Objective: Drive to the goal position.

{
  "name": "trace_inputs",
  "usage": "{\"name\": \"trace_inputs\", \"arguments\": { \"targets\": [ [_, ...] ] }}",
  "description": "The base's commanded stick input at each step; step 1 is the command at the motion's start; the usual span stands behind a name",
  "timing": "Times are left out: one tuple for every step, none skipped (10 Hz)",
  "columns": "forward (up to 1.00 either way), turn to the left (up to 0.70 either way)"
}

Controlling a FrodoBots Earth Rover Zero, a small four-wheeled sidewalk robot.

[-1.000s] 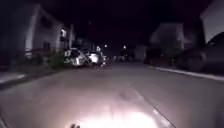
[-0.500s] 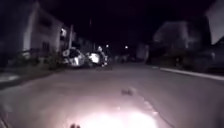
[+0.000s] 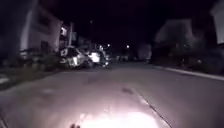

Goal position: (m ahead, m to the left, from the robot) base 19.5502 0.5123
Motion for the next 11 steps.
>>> {"name": "trace_inputs", "arguments": {
  "targets": [
    [1.0, -0.27],
    [1.0, -0.14],
    [1.0, 0.0],
    [1.0, 0.0],
    [1.0, 0.0],
    [1.0, 0.0],
    [1.0, 0.0],
    [1.0, 0.0],
    [1.0, 0.0],
    [1.0, 0.0],
    [1.0, 0.0]
  ]
}}
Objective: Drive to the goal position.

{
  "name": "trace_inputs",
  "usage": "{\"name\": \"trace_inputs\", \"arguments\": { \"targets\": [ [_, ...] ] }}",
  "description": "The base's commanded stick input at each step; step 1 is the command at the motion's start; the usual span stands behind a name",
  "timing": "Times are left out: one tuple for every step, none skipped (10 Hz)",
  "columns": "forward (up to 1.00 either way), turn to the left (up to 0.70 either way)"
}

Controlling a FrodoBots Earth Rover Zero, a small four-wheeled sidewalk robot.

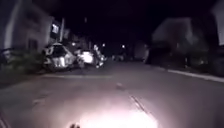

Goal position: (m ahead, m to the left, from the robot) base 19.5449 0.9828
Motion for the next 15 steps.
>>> {"name": "trace_inputs", "arguments": {
  "targets": [
    [1.0, 0.0],
    [1.0, 0.0],
    [1.0, 0.0],
    [1.0, 0.0],
    [1.0, 0.0],
    [1.0, 0.0],
    [1.0, 0.0],
    [1.0, 0.0],
    [1.0, 0.0],
    [1.0, 0.0],
    [1.0, 0.0],
    [1.0, 0.0],
    [1.0, 0.0],
    [1.0, 0.0],
    [1.0, 0.0]
  ]
}}
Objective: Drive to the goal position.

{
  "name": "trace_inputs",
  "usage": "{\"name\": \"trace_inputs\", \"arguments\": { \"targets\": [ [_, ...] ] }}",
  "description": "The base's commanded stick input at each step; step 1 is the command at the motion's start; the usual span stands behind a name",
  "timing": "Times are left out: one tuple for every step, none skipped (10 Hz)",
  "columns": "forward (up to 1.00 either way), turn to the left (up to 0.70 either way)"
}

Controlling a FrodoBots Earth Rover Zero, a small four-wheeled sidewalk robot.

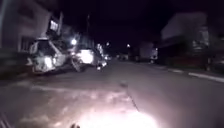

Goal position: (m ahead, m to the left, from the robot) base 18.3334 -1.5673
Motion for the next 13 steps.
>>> {"name": "trace_inputs", "arguments": {
  "targets": [
    [1.0, -0.27],
    [1.0, -0.19],
    [1.0, 0.0],
    [1.0, 0.0],
    [1.0, 0.0],
    [1.0, 0.0],
    [1.0, 0.0],
    [1.0, 0.0],
    [1.0, 0.0],
    [1.0, 0.0],
    [1.0, 0.0],
    [1.0, 0.0],
    [1.0, 0.0]
  ]
}}
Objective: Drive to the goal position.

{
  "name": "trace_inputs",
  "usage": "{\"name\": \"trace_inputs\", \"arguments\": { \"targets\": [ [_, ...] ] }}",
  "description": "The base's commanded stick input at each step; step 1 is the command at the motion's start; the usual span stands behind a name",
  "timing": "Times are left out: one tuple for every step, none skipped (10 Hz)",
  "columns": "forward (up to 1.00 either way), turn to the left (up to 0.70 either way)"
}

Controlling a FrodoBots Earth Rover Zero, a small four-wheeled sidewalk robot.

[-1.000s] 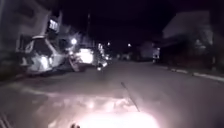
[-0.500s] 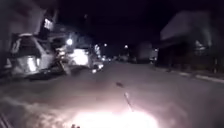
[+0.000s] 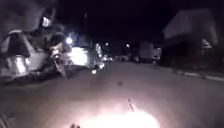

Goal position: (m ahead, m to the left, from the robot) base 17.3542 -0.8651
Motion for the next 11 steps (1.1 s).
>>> {"name": "trace_inputs", "arguments": {
  "targets": [
    [1.0, 0.0],
    [1.0, 0.0],
    [1.0, 0.0],
    [1.0, 0.0],
    [1.0, 0.0],
    [1.0, 0.0],
    [1.0, 0.0],
    [1.0, 0.0],
    [1.0, 0.0],
    [1.0, 0.0],
    [1.0, 0.0]
  ]
}}
